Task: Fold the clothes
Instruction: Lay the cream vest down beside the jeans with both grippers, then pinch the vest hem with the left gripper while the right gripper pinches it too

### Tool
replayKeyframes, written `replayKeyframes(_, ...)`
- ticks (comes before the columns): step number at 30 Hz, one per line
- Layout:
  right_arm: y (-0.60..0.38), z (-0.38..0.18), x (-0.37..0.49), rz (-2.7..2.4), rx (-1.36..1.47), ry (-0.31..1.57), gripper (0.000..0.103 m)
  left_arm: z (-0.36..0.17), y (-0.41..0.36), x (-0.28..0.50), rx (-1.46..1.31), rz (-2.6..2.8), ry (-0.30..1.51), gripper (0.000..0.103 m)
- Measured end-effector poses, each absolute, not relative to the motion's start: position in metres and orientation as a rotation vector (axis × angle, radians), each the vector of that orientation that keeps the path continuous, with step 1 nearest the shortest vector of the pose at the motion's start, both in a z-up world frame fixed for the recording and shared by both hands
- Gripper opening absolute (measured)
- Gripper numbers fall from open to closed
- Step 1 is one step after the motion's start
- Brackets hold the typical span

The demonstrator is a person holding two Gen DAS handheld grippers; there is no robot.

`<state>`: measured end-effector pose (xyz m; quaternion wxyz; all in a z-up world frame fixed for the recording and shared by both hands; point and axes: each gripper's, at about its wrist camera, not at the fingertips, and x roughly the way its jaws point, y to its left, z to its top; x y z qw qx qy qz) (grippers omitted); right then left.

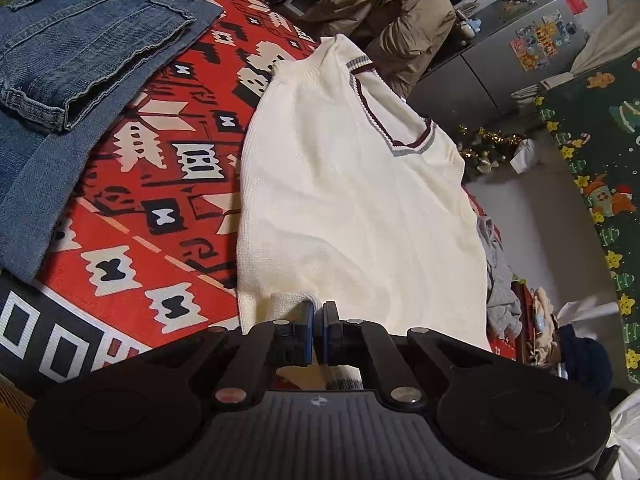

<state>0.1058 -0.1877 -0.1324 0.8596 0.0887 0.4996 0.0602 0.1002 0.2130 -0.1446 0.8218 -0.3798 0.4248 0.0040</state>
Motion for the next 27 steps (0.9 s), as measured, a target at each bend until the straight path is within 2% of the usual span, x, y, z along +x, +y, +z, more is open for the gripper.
replayKeyframes(4, -0.198, -0.120, 0.103, 0.150, 0.271, 0.969, 0.033, -0.145, 0.212, 0.100, -0.800, 0.010, 0.907, 0.005)
replayKeyframes(18, -0.219, -0.131, 0.112, 0.134, 0.430, 0.976, 0.035, -0.144, 0.210, 0.100, -0.785, 0.011, 0.910, 0.005)
replayKeyframes(27, -0.179, -0.131, 0.102, 0.220, 0.193, 1.056, 0.035, -0.143, 0.211, 0.100, -0.792, 0.015, 0.900, 0.005)
